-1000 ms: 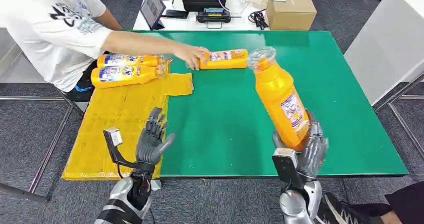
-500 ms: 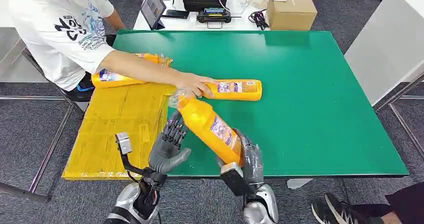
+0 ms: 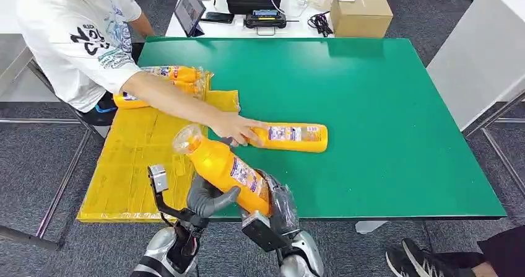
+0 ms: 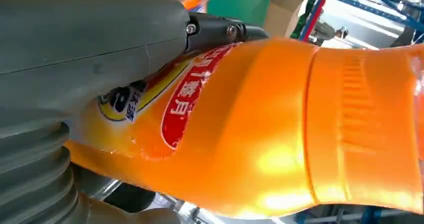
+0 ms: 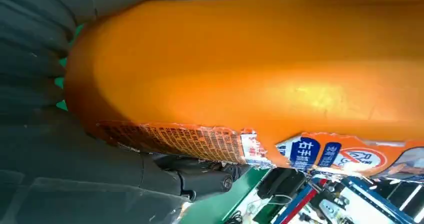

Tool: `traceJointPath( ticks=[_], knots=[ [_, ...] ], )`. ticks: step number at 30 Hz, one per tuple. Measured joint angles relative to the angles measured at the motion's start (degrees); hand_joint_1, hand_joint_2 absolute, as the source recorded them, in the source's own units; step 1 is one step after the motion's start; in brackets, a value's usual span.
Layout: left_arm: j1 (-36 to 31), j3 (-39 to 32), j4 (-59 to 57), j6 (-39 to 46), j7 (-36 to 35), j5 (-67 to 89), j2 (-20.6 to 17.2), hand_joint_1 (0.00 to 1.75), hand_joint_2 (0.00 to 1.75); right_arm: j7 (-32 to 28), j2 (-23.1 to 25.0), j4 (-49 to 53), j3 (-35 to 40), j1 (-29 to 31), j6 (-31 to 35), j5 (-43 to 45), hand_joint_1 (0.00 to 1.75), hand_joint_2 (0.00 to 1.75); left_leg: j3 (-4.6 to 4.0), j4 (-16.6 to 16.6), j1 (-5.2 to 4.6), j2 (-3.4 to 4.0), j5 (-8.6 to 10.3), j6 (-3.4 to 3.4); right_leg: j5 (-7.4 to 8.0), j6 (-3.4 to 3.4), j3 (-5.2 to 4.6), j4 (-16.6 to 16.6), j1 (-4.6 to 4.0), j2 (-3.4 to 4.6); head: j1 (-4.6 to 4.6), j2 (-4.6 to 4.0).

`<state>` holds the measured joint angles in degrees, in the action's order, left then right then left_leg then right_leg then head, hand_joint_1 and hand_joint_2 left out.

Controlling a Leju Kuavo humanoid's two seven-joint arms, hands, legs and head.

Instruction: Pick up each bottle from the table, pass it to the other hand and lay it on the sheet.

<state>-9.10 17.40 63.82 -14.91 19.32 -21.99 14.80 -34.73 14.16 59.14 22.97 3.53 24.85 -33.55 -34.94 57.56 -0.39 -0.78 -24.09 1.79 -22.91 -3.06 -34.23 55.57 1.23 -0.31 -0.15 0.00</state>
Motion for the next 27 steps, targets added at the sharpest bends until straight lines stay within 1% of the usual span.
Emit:
traceJointPath(
  ticks=[4, 12, 13, 14, 20, 21, 22, 23, 24, 27],
  knots=[
    [-0.4, -0.1, -0.8, 1.0, 0.0, 0.5, -0.1, 0.00, 1.75, 0.7, 0.1, -1.4, 1.4, 0.9, 0.0, -1.8, 1.75, 1.75, 0.01, 0.0, 0.00, 0.04, 0.00, 0.00, 0.00, 0.00, -0.01, 0.0, 0.00, 0.02, 0.02, 0.00],
    [-0.9, -0.9, -3.7, 1.8, 0.7, 1.6, -0.2, 0.00, 1.75, 2.5, 0.7, -7.5, 5.5, 4.1, 0.2, -4.0, 1.75, 1.75, 0.03, 0.0, 0.00, 0.04, 0.01, 0.00, 0.00, 0.00, 0.00, 0.0, 0.00, 0.02, 0.00, 0.00],
    [-1.0, -1.1, -4.1, 1.7, 0.9, 1.6, -0.2, 0.40, 1.75, 2.7, 0.7, -8.4, 6.0, 4.6, 0.1, -4.3, 1.75, 1.75, 0.03, 0.0, 0.00, 0.04, 0.01, 0.00, 0.00, 0.00, -0.01, 0.0, 0.00, 0.02, 0.04, 0.00],
    [-1.0, -1.4, -4.4, 1.7, 1.0, 1.7, -0.2, 1.75, 1.75, 2.9, 0.7, -9.3, 6.6, 5.1, 0.0, -4.4, 1.75, 1.75, 0.03, 0.0, 0.00, 0.07, 0.01, 0.00, 0.00, 0.00, -0.01, 0.0, 0.00, 0.03, 0.04, 0.00],
    [-0.6, -2.8, -5.1, 1.3, 3.0, 1.4, -0.2, 1.75, 1.75, 3.7, 0.6, -12.8, 8.5, 7.3, -0.8, -4.3, 1.75, 1.75, 0.03, 0.0, 0.00, 0.15, 0.01, 0.00, 0.00, 0.00, -0.04, 0.0, 0.00, 0.07, 0.00, 0.00],
    [-0.4, -3.0, -5.0, 1.2, 3.2, 1.1, -0.2, 1.75, 1.75, 3.7, 0.6, -13.1, 8.7, 7.5, -0.9, -4.3, 1.20, 1.75, 0.04, 0.0, 0.00, 0.15, 0.01, 0.00, 0.00, 0.00, -0.04, 0.0, 0.00, 0.07, 0.02, 0.00],
    [-0.1, -3.2, -4.6, 1.2, 3.3, 0.9, -0.2, 1.75, 1.75, 3.8, 0.5, -13.4, 8.8, 7.6, -0.9, -4.3, 0.00, 1.75, 0.03, 0.0, 0.00, 0.15, 0.01, 0.00, 0.00, 0.00, -0.05, 0.0, 0.00, 0.07, 0.02, 0.00],
    [0.1, -3.3, -4.3, 1.2, 3.4, 0.7, -0.2, 1.75, 1.75, 4.0, 0.4, -13.5, 8.9, 7.8, -0.9, -4.3, 0.00, 1.75, 0.03, 0.0, 0.00, 0.15, 0.01, 0.00, 0.00, 0.00, -0.05, 0.0, 0.00, 0.08, 0.02, 0.00],
    [0.2, -3.5, -4.0, 1.2, 3.5, 0.4, -0.2, 1.75, 1.75, 4.2, 0.4, -13.5, 9.0, 7.9, -1.0, -4.4, 0.00, 0.00, 0.03, 0.0, 0.00, 0.16, 0.01, 0.00, 0.00, 0.00, -0.05, 0.0, 0.00, 0.08, 0.02, 0.00],
    [0.5, -4.2, -2.8, 1.2, 3.6, -0.3, -0.2, 1.75, 1.75, 5.4, 0.2, -13.6, 9.2, 7.9, -1.4, -5.4, 0.00, 0.00, 0.04, 0.0, 0.00, 0.16, 0.00, 0.00, 0.00, 0.00, -0.05, 0.0, 0.00, 0.08, 0.02, 0.00]
  ],
)
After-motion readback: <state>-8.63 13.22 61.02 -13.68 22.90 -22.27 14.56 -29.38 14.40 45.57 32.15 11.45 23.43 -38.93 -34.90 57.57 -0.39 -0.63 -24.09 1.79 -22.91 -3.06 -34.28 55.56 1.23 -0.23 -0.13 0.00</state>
